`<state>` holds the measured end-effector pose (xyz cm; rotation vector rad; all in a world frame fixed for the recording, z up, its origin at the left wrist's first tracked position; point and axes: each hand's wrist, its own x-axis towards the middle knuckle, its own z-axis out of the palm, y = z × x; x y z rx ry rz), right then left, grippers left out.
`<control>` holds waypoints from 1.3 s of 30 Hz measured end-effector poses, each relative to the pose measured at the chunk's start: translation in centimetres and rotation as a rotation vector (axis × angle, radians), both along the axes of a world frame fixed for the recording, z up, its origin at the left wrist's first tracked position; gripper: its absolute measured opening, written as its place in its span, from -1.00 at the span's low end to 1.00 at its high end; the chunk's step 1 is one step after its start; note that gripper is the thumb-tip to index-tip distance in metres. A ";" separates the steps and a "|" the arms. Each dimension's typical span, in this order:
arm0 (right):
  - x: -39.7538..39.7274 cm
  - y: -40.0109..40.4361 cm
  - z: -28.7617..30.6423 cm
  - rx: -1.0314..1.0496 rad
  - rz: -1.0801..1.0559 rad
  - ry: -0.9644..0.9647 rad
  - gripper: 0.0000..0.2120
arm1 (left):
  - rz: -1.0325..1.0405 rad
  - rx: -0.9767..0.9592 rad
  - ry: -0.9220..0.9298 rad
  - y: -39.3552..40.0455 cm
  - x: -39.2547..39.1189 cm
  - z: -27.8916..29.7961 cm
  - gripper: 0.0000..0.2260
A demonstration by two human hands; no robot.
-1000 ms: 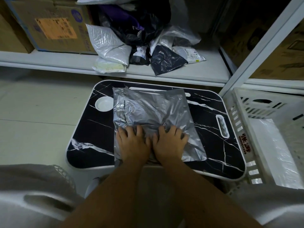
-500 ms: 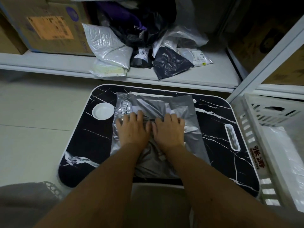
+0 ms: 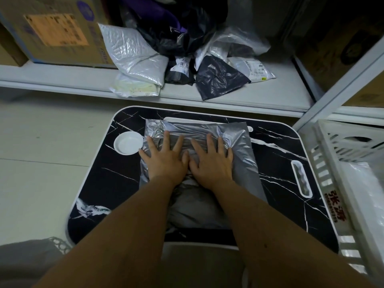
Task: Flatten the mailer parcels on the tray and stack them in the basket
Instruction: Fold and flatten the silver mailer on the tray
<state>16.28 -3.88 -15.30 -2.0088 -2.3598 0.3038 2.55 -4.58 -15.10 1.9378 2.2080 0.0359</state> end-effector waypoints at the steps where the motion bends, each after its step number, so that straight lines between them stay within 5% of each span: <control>1: 0.1 0.1 -0.1 0.014 -0.029 0.003 -0.38 | 0.017 0.003 0.005 0.0 0.0 -0.1 -0.50; 4: 0.6 -0.1 -0.2 0.021 -0.130 -0.003 -0.31 | 0.061 0.003 -0.015 -0.1 -0.1 -0.2 -0.49; 12: 1.0 -0.2 1.6 -0.149 -0.285 0.013 -0.50 | 0.191 -0.084 -0.125 -1.0 -0.8 0.5 -0.50; 17: 2.7 -1.5 3.1 -0.094 -0.419 -0.069 -0.49 | 0.413 0.023 -0.196 -2.8 -0.8 1.9 -0.58; 22: 4.6 -3.7 5.2 -0.111 -0.781 0.150 -0.59 | 0.628 -0.021 -0.388 -4.4 -1.7 3.7 -0.61; 26: 5.6 -4.9 6.3 -0.239 -0.838 0.319 -0.56 | 0.584 -0.096 -0.434 -5.6 -1.7 4.5 -0.60; 39: 5.5 -6.6 14.2 0.108 -0.552 0.009 -0.68 | 0.235 0.105 -0.084 -7.5 2.8 12.3 -0.69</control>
